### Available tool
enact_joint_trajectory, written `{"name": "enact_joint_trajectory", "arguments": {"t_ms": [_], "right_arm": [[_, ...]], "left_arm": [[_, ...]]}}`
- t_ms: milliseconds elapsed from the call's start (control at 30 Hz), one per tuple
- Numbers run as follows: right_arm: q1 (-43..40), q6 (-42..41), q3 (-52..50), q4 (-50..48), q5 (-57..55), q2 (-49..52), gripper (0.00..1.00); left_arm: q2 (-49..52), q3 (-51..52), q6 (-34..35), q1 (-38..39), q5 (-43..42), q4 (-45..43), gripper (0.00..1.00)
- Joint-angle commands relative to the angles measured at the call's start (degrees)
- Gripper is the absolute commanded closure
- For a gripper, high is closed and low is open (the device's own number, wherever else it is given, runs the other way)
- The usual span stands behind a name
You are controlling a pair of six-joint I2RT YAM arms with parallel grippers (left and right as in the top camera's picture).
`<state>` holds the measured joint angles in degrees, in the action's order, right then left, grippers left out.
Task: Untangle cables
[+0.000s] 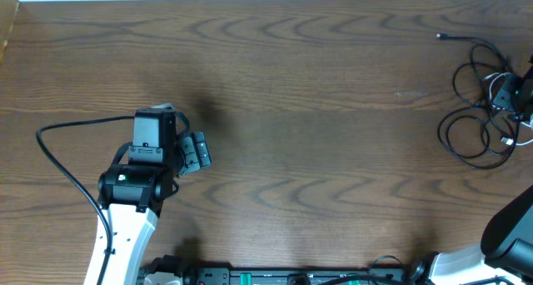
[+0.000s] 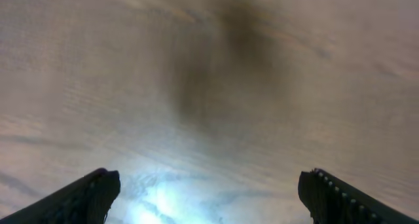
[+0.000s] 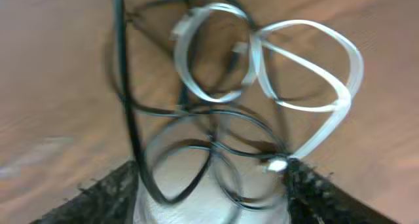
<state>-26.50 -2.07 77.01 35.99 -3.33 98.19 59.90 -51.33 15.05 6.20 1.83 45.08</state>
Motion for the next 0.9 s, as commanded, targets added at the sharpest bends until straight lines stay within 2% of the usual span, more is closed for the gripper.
{"name": "enact_joint_trajectory", "arguments": {"t_ms": [0, 167, 300, 367, 467, 533, 600, 667, 700, 733, 867], "right_arm": [[0.79, 2.25, -0.28, -0.68, 11.28, 0.13, 0.25], [0.9, 0.39, -0.28, -0.83, 11.47, -0.09, 0.23], [3.91, 8.24, -0.28, 1.09, 28.79, -0.44, 0.2], [7.37, 11.5, -0.28, 3.78, 27.17, -0.44, 0.17], [14.71, 11.96, -0.28, 7.85, 15.5, -0.44, 0.01], [18.21, 10.64, -0.28, 11.39, 13.51, -0.44, 0.01], [18.99, 6.86, -0.31, 14.47, 13.55, -0.48, 0.01], [18.99, 6.86, -0.35, 17.07, 13.42, -0.7, 0.01], [19.02, 6.84, -1.27, 17.79, 13.29, -1.9, 0.01], [19.02, 6.82, -2.91, 17.0, 13.22, -3.85, 0.01], [18.99, 4.17, -16.81, 7.17, 9.31, -19.04, 0.01]], "left_arm": [[0.02, 0.11, 0.31, -0.02, 0.17, -4.7, 0.07], [0.02, 0.11, 0.28, -0.02, 0.17, -7.15, 0.07], [0.92, -0.24, 0.28, -0.02, 0.35, -8.35, 0.07], [4.17, -2.27, 0.28, -0.02, 0.79, -7.1, 0.07], [9.22, -5.68, 0.26, -0.02, 2.82, -4.66, 0.07], [12.37, -8.09, 0.28, -0.02, 5.55, 0.22, 0.07], [13.31, -8.48, 0.33, -0.02, 5.29, 8.26, 0.07], [13.29, -8.48, 0.55, -0.02, 5.31, 14.56, 0.07], [12.79, -8.41, 2.29, -0.02, 5.31, 20.06, 0.07], [10.97, -7.85, 3.23, -0.02, 5.49, 20.87, 0.07], [-1.4, -3.96, 2.82, -0.02, 5.46, 16.94, 0.07]]}}
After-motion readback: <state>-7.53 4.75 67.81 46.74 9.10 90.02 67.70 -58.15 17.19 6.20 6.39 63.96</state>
